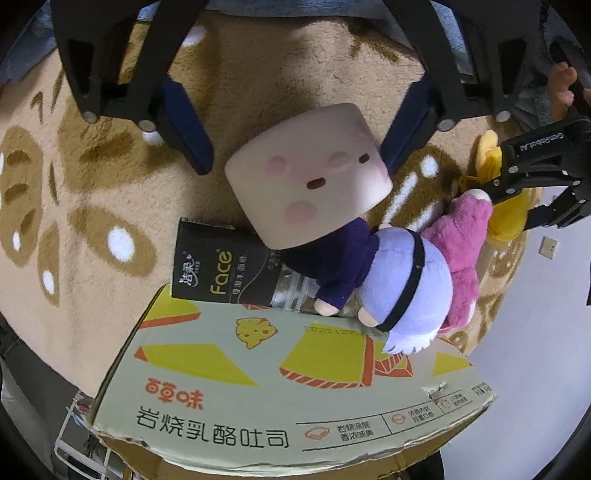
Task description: Organize soft objects
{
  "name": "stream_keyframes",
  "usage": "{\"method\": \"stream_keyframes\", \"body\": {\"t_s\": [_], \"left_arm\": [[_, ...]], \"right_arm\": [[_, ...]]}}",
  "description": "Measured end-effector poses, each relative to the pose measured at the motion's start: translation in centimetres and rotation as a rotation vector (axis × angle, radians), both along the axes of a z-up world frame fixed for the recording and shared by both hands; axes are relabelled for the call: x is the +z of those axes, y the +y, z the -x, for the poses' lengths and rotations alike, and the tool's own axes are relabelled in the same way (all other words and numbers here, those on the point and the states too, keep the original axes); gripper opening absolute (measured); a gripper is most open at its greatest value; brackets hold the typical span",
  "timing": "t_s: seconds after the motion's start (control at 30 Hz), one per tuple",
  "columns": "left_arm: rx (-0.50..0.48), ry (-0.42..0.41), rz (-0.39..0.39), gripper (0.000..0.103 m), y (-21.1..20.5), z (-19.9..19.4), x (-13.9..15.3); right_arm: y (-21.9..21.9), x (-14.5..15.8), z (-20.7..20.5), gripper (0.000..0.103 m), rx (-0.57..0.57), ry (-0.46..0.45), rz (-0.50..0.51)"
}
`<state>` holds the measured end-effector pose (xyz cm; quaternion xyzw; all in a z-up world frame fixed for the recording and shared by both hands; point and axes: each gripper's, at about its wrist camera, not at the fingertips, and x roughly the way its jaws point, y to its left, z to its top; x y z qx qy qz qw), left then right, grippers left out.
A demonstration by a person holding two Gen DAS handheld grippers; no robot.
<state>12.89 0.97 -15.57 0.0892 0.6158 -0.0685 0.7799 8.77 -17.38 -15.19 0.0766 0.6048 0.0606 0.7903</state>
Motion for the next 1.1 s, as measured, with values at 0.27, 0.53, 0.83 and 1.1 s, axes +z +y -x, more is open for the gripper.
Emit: {"method": "stream_keyframes", "body": {"t_s": [0.27,0.53,0.83,1.1], "left_arm": [[0.009,-0.03,0.01,0.073,0.1,0.9,0.8],[-0.011,-0.11,0.031,0.073,-0.4,1.8,2.6],[-0.021,-0.226,0.055,0.073,-0.7,3.0,5.2],[-0.046,-0.412,0.076,0.073,-1.3,4.8,8.6]], "right_arm": [[-0.6,0.5,1.0,0.068,0.002,-0.015,-0.023],[-0.6,1.8,2.0,0.052,-0.003,-0.046,-0.02],[-1.3,5.2,3.7,0.047,-0.047,-0.129,-0.048],[-2.6,9.4,5.4,0.047,-0.114,-0.292,-0.002]]}}
